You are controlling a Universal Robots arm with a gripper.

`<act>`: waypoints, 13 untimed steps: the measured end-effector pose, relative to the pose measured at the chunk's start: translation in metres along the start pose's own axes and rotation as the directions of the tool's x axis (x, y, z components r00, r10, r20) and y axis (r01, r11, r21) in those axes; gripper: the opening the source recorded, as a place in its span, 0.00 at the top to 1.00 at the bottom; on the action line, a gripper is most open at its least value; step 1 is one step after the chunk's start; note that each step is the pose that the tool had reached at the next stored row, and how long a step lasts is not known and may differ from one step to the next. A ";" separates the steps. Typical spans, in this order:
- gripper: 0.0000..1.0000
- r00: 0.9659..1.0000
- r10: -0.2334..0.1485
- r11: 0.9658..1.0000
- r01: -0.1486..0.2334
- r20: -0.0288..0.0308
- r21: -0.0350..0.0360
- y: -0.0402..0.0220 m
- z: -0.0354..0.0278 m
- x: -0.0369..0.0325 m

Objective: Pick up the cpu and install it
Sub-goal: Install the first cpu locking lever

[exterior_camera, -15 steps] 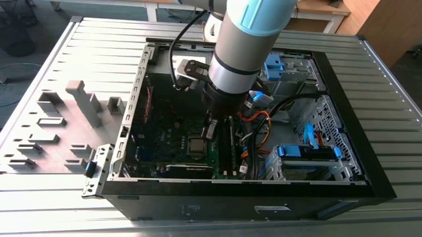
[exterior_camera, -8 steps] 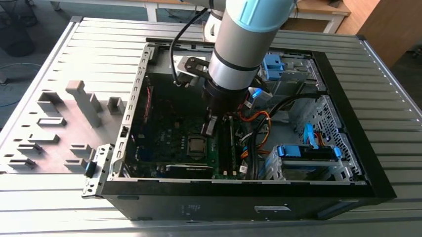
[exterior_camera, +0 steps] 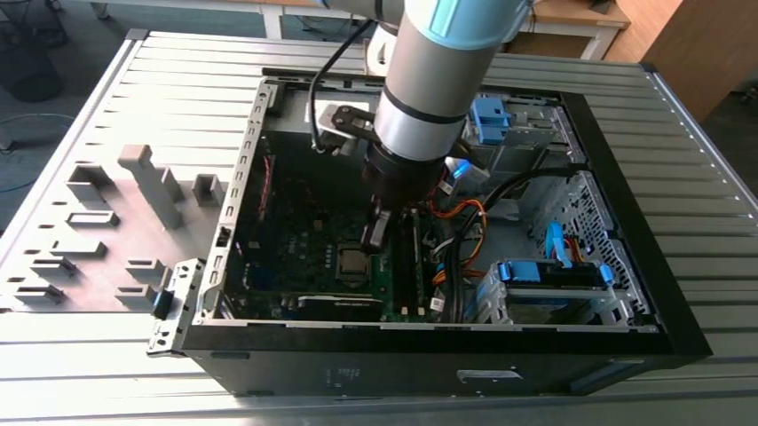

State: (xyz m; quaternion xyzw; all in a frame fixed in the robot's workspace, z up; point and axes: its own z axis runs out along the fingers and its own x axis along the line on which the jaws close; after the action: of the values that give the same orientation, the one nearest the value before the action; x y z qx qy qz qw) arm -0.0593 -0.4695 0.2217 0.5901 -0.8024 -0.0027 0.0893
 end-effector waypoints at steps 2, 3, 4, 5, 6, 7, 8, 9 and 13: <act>0.89 1.000 0.003 1.000 -0.003 -0.018 0.005 0.0000 0.0007 -0.0001; 0.89 1.000 0.004 1.000 -0.004 -0.024 0.007 -0.0001 0.0014 -0.0002; 0.89 1.000 0.005 1.000 -0.005 -0.031 0.009 -0.0003 0.0022 -0.0003; 0.89 0.999 0.006 1.000 -0.005 -0.036 0.010 -0.0004 0.0032 -0.0004; 0.89 0.999 0.006 1.000 -0.006 -0.040 0.012 -0.0005 0.0046 -0.0006; 0.89 0.999 0.007 1.000 -0.006 -0.042 0.012 -0.0006 0.0057 -0.0009; 0.89 0.999 0.007 1.000 -0.006 -0.042 0.012 -0.0005 0.0060 -0.0012; 0.89 0.999 0.007 1.000 -0.006 -0.042 0.012 -0.0005 0.0060 -0.0013; 0.89 0.999 0.007 1.000 -0.006 -0.042 0.012 -0.0004 0.0064 -0.0019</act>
State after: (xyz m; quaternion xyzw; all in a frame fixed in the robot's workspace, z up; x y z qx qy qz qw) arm -0.0594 -0.4685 0.2151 0.5880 -0.8022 0.0149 0.1026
